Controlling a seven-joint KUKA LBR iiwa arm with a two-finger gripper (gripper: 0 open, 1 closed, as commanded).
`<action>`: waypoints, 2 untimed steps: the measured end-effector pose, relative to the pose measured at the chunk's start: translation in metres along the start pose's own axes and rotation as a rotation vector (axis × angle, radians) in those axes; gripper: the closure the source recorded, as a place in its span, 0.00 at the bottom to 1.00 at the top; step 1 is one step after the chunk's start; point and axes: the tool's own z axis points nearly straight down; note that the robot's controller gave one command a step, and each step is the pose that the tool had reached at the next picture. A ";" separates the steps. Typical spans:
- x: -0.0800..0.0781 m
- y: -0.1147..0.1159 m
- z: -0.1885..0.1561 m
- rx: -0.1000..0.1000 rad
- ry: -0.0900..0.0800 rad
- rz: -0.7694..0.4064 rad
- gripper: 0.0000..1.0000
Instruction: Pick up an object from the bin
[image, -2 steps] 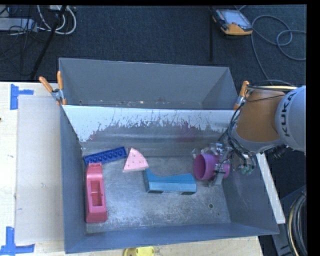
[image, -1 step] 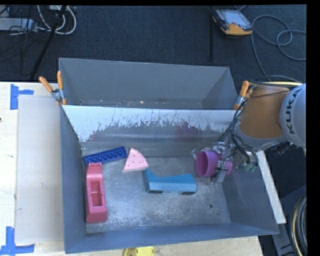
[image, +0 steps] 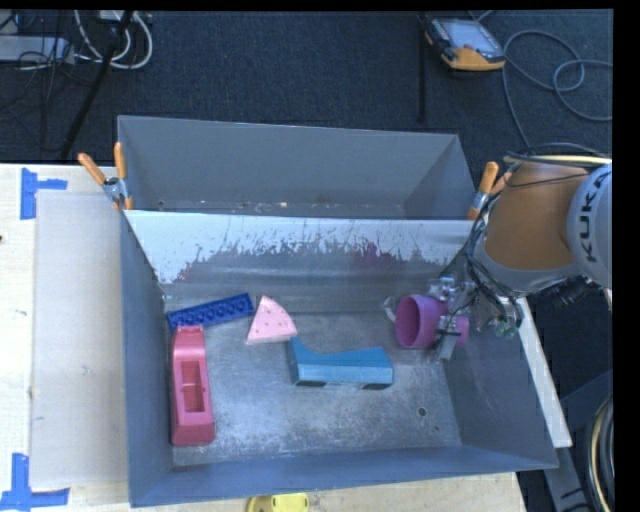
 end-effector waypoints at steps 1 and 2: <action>0.000 0.000 -0.009 0.000 -0.001 0.000 1.00; 0.000 0.000 -0.016 0.000 0.000 0.000 1.00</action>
Offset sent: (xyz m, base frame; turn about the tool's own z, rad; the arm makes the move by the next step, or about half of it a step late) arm -0.0001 0.0000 0.0310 0.0000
